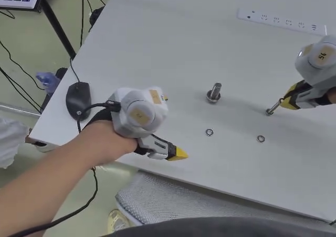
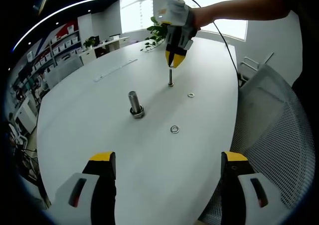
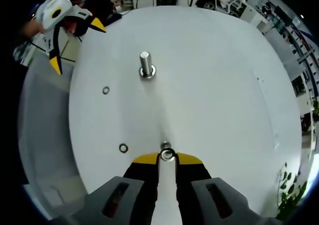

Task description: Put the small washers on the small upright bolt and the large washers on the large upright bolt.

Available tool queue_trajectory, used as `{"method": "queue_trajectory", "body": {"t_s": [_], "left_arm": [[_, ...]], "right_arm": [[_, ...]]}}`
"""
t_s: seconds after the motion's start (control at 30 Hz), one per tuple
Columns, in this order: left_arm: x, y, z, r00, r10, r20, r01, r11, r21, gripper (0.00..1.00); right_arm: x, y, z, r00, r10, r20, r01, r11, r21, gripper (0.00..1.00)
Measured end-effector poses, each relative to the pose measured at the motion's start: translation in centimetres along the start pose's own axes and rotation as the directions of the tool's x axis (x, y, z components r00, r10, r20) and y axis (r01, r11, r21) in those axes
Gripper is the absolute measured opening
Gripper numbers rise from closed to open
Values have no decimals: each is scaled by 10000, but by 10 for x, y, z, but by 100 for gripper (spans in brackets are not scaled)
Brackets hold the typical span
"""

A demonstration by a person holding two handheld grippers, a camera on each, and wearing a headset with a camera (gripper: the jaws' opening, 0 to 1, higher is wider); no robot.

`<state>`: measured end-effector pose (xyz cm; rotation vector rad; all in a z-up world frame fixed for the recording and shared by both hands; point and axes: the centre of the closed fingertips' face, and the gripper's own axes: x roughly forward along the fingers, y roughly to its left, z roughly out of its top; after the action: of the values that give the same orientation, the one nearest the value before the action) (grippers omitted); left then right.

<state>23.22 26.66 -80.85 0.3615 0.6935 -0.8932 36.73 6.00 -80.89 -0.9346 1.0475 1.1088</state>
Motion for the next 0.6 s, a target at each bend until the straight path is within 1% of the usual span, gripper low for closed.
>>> {"method": "queue_trajectory", "body": {"t_s": [0.27,0.33,0.47,0.6], "left_arm": [[0,1,-1,10000,-38,-31,37,10000,-68,85],[0,1,-2,10000,-52,-49,51,10000,-84,85],[0,1,-3,9999,-79,-88,79,9999,-101,85],[1,1,-4,9999,-103,-112,102,9999,-106,84]], "right_arm": [[4,0,-1,9998,43,-195,-44,10000,-49,13],[7,-3,-2,9997,80,-209,-82,9999,-76,13],[7,-2,-2,9997,132,-191,-133,9999,-28,13],[10,-1,-2,9995,171,-276,-173,9998,-79,13]]}}
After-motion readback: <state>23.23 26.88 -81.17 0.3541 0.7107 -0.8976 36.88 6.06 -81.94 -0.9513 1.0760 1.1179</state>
